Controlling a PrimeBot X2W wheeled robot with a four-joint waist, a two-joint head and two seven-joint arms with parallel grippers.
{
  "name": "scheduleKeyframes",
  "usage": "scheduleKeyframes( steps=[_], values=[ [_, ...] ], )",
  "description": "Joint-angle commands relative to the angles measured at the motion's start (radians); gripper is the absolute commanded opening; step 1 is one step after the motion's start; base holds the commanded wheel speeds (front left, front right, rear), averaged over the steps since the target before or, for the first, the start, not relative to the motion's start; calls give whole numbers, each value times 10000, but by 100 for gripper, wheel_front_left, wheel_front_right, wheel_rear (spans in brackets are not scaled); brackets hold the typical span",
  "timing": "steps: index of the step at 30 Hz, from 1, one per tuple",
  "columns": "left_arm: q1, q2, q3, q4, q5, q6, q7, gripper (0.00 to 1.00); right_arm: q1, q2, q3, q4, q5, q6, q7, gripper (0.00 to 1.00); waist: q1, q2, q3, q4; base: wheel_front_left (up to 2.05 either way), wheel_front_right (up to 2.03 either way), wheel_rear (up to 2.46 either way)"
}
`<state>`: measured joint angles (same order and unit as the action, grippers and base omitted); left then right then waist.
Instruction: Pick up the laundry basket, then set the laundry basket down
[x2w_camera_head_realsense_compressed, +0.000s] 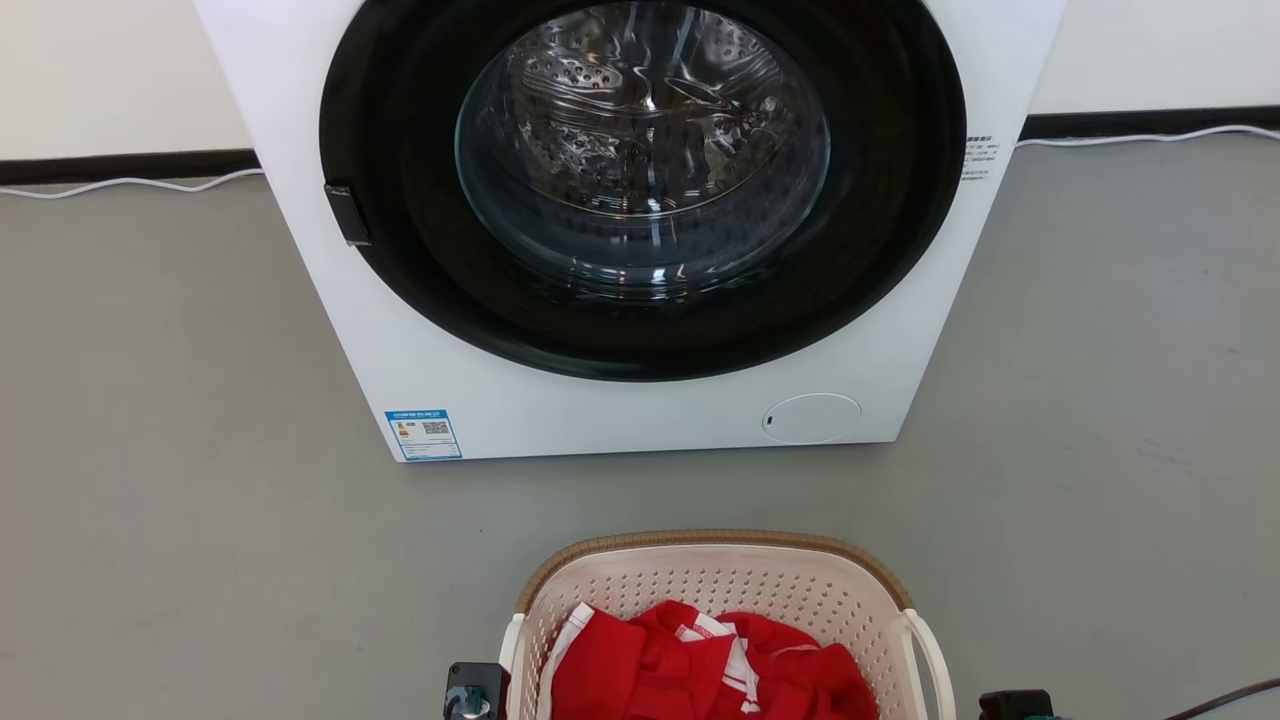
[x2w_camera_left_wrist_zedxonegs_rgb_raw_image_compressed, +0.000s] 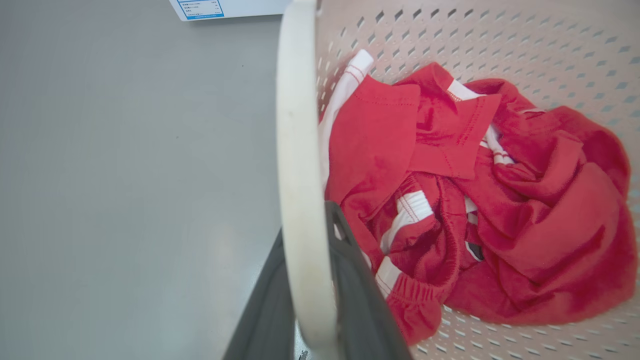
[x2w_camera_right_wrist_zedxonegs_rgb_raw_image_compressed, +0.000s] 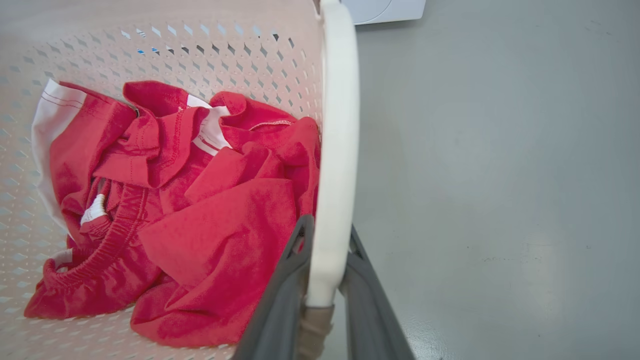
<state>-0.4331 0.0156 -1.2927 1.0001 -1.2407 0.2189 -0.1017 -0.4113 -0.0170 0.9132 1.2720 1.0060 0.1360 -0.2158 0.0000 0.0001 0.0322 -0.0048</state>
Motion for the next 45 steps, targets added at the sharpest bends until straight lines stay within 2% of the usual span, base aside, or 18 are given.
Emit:
scheduleKeyframes(
  steps=[1, 16, 25, 35, 40, 45],
  values=[
    [-433, 346, 134, 80, 111, 27, -116, 0, -217, -332, 118, 151, 101, -53, -282, 0, 0, -1, -21, 14, 0, 0, 0],
    [-440, 346, 128, -11, 110, 71, -146, 0, -246, -332, 381, 183, 422, -53, -347, 0, 0, -1, 8, 107, 0, 0, 0],
    [-833, 346, 142, 42, -28, 91, -374, 0, -652, -332, 304, 186, 393, -53, -411, 0, 0, -1, 646, 130, 0, 0, 0],
    [-2010, 346, 456, 502, -137, 80, -1076, 0, -1764, -332, 87, 174, 380, -53, -455, 0, 0, -1, 2269, 192, 0, 0, 0],
    [-2859, 346, 816, 716, -115, 100, -1430, 0, -2764, -332, -487, 72, -32, -53, -457, 0, 0, -1, 3550, 206, 0, 0, 0],
    [-3756, 346, 1256, 842, 88, 65, -1581, 0, -3766, -332, -1365, -5, -950, -53, -458, 0, 0, -1, 4837, 198, 0, 0, 0]
  ],
)
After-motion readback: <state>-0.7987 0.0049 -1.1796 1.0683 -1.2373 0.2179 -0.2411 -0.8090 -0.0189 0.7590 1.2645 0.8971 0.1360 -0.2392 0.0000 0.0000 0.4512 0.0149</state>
